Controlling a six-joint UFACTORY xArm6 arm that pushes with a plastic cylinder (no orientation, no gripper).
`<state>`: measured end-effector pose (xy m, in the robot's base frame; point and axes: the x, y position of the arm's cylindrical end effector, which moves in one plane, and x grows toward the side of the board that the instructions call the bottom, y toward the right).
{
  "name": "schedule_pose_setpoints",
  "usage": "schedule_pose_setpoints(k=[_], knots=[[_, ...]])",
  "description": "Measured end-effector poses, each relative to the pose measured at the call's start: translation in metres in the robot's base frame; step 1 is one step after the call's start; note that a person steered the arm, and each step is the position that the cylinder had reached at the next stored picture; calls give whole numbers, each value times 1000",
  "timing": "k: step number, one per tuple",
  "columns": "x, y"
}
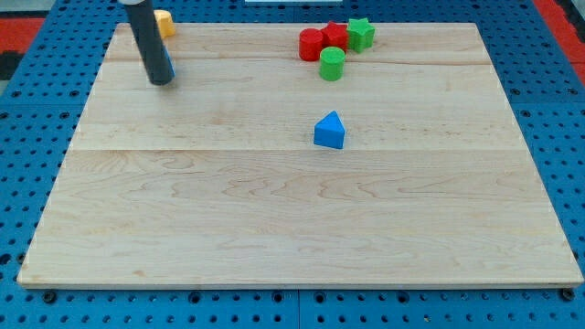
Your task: Push blue triangle below blue cube
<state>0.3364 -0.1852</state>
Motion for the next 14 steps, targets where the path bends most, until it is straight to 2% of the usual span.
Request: schedule_pose_setpoints(k=[1, 2, 3, 4, 5, 6, 7, 8, 9, 10, 11, 12, 13, 14], knots=[[59, 120], [62, 233], [20, 255], [87, 329], [125, 292], [119, 184], [134, 148], [148, 174], [150, 251], [112, 297], [35, 201], [10, 114], [36, 151], [67, 163]])
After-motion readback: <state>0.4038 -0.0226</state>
